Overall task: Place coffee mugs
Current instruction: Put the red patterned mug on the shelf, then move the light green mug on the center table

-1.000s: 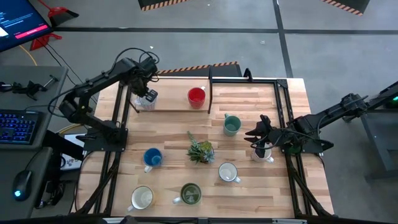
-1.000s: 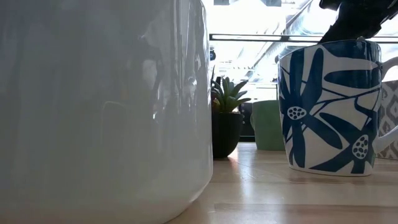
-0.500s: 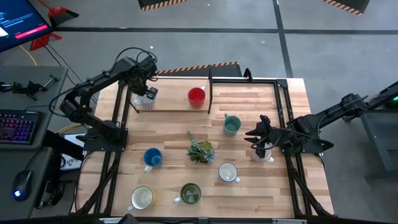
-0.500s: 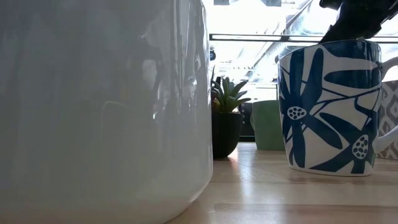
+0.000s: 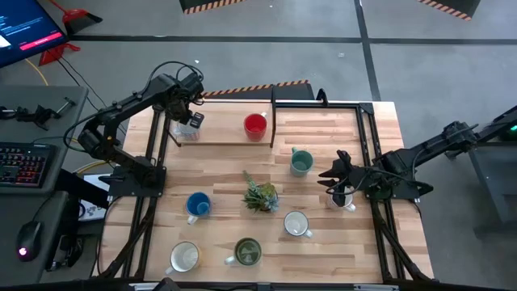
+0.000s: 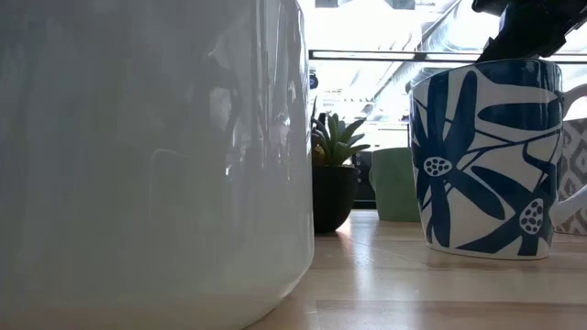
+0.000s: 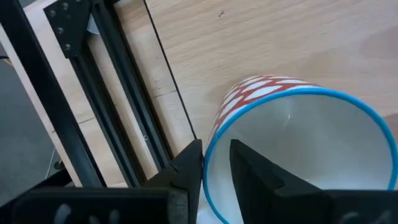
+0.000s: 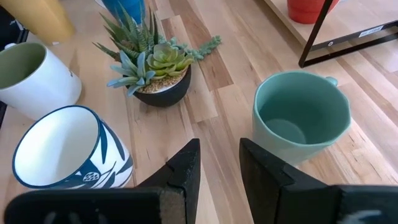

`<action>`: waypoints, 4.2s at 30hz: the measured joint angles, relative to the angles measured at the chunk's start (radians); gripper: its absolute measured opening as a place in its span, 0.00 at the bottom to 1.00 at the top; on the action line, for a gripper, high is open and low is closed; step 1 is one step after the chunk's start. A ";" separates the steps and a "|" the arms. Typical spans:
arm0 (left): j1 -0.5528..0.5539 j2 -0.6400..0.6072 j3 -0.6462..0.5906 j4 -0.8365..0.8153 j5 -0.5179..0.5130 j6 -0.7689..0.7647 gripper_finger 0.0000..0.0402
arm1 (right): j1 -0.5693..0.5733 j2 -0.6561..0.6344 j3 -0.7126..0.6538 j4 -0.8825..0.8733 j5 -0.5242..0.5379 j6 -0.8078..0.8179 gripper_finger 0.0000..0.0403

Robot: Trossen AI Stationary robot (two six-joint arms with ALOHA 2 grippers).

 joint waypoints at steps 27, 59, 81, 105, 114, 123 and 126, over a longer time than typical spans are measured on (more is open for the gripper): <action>0.000 -0.053 0.000 0.000 -0.038 0.045 0.30 | 0.000 0.000 0.000 0.000 0.001 0.000 0.22; -0.660 -0.261 0.146 0.199 0.257 0.219 0.30 | 0.000 0.000 0.000 0.000 -0.002 0.045 0.22; -1.055 -0.350 -0.221 0.481 0.199 -0.046 0.30 | -0.026 0.083 0.000 0.397 0.055 -0.207 0.22; -1.182 -0.633 -0.657 1.064 -0.012 -0.089 0.30 | -0.480 0.405 0.674 -0.606 -0.176 -0.047 0.22; -1.182 -0.651 -0.658 1.100 -0.013 -0.063 0.30 | -0.559 0.570 0.633 -0.589 -0.198 -0.124 0.24; -1.182 -0.653 -0.658 1.101 -0.012 -0.086 0.30 | -0.586 0.690 0.537 -0.478 -0.248 -0.133 0.35; -1.182 -0.653 -0.658 1.101 -0.012 -0.088 0.30 | -0.590 0.704 0.530 -0.437 -0.233 -0.132 0.39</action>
